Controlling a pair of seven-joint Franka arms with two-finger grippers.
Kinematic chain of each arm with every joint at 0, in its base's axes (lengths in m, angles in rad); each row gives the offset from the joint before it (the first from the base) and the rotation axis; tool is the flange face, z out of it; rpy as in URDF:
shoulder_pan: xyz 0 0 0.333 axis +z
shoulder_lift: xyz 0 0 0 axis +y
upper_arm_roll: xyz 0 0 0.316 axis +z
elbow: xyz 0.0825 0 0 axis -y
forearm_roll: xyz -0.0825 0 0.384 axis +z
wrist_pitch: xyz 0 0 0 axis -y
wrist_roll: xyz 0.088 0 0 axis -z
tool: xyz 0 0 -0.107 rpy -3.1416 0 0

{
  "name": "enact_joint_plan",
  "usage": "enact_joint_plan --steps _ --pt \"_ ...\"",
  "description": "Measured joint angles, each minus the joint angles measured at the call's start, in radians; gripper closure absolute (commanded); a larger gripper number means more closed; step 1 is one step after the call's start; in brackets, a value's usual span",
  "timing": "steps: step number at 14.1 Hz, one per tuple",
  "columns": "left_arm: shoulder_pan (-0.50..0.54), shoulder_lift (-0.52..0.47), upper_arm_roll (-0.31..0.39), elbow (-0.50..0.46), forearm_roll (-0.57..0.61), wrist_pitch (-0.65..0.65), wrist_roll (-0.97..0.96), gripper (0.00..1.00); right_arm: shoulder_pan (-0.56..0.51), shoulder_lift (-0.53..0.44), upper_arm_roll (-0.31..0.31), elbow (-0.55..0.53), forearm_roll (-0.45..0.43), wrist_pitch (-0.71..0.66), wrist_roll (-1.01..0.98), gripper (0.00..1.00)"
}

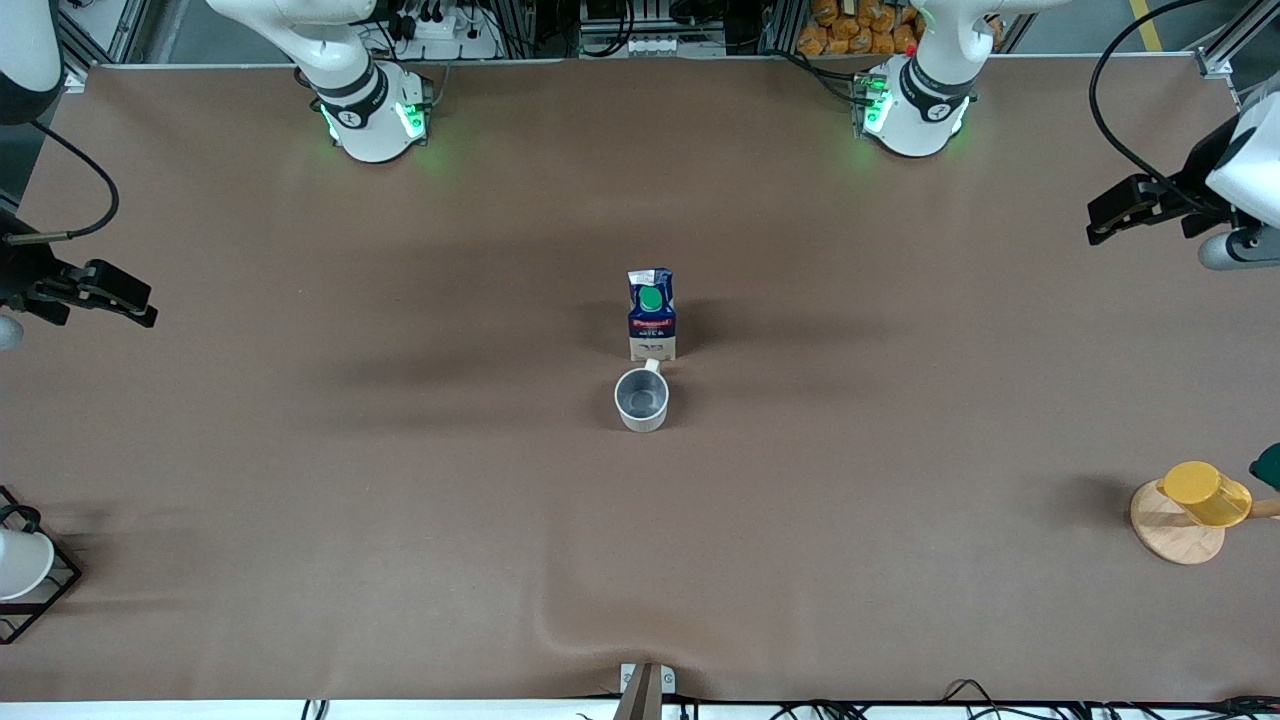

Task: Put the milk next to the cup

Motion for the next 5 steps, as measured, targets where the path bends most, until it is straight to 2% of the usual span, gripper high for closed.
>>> enact_joint_plan --steps 5 --pt "-0.017 -0.004 0.006 -0.009 0.0 0.006 0.0 0.0 0.0 0.001 0.0 0.0 0.0 0.0 0.0 0.0"
